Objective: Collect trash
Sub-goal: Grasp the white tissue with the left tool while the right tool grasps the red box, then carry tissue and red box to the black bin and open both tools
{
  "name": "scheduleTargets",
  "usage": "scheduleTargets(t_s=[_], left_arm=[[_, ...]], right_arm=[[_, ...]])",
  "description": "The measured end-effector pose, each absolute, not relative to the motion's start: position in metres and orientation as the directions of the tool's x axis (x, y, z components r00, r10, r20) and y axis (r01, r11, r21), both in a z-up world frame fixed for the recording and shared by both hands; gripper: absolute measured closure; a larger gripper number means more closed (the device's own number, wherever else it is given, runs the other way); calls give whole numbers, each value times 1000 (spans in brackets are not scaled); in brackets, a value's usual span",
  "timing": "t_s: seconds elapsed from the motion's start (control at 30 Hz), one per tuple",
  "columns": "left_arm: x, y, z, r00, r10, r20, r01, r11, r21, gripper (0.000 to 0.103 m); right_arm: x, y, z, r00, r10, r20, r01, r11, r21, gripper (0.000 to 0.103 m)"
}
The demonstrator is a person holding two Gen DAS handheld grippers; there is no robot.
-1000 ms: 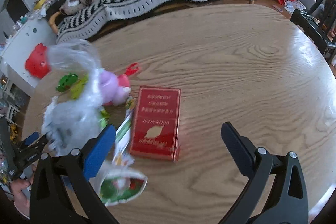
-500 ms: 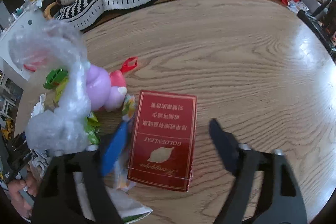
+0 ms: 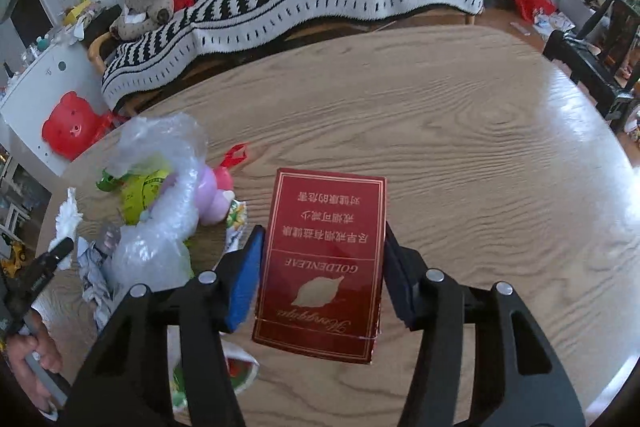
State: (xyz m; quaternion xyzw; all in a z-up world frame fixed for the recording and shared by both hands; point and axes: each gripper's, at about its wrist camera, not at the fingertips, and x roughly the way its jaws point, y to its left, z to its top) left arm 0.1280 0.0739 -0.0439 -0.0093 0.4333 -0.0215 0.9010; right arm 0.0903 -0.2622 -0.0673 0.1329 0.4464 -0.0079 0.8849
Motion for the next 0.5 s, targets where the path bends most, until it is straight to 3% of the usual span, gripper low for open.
scheduleTargets(t_s=[0.23,0.5], left_arm=[[103,22,-12,655,-131,-744,133,989,-57,89],[65,-105,11,633,-337,-697,382,919,-98,89]], right_arm=[[42,-300,-48,639,51,-768,161,967,197,48],[-37,-384,-25,676,-41,-736,278,939,203,48]])
